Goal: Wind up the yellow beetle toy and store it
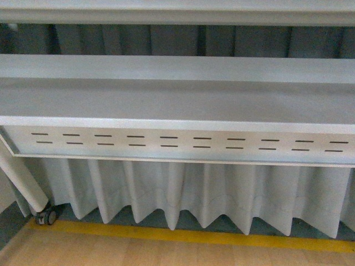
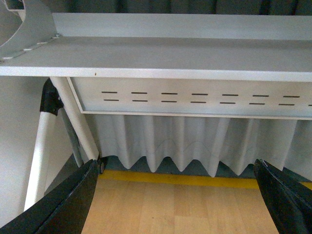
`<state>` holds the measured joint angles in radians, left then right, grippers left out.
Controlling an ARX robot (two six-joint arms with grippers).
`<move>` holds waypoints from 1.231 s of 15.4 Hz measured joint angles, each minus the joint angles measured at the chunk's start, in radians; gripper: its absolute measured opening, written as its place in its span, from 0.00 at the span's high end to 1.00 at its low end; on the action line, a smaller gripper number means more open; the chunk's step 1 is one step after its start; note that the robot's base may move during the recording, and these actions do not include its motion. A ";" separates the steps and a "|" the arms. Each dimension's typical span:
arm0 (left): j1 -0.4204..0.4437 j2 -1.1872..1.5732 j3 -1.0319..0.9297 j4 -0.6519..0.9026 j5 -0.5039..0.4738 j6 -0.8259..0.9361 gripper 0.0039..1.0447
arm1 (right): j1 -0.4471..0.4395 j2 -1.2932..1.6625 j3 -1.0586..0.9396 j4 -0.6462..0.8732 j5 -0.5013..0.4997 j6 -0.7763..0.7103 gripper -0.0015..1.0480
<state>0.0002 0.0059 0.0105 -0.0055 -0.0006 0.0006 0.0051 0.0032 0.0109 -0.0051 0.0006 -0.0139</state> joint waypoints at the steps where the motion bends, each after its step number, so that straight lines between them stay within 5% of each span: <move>1: 0.000 0.000 0.000 0.000 0.000 0.000 0.06 | 0.000 0.000 0.000 0.000 0.000 0.000 0.06; 19: 0.000 0.000 0.000 0.000 0.000 0.000 0.06 | 0.000 0.000 0.000 0.000 0.000 0.000 0.06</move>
<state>0.0002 0.0059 0.0105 -0.0059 -0.0006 0.0002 0.0051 0.0032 0.0109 -0.0051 0.0002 -0.0139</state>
